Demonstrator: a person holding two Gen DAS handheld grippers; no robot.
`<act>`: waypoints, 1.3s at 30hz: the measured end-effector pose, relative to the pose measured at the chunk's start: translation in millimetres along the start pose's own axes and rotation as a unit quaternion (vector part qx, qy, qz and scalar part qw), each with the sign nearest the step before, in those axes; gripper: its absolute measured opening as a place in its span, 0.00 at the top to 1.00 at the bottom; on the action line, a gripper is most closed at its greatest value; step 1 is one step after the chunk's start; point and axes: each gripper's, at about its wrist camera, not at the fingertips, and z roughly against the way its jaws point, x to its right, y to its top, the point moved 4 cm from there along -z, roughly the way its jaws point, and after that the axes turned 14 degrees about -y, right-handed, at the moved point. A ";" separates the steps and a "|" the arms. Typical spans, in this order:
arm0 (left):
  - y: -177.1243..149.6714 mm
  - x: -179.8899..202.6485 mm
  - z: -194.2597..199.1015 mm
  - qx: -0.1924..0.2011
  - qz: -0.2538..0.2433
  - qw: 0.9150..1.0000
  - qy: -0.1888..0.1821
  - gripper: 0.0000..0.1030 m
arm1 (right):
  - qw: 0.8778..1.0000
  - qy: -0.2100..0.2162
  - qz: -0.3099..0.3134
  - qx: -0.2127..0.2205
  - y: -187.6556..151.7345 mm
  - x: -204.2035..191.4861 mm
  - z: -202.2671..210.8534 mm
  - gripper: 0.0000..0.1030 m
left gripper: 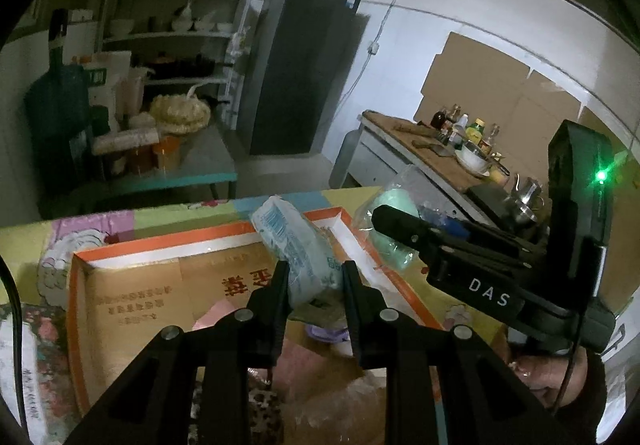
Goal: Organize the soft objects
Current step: 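Lower into the box and open the left tool while the right tool releases the green ball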
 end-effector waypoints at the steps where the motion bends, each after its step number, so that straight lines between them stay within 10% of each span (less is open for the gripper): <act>1: 0.0 -1.3 -3.3 -0.003 0.003 1.000 0.000 0.75 | 1.000 0.000 0.001 -0.002 -0.6 0.5 -2.0 0.59; 39: -14.5 -33.1 -43.0 -0.040 0.058 0.997 0.012 0.72 | 0.993 -0.005 0.048 -0.107 -22.6 -8.9 -66.4 0.57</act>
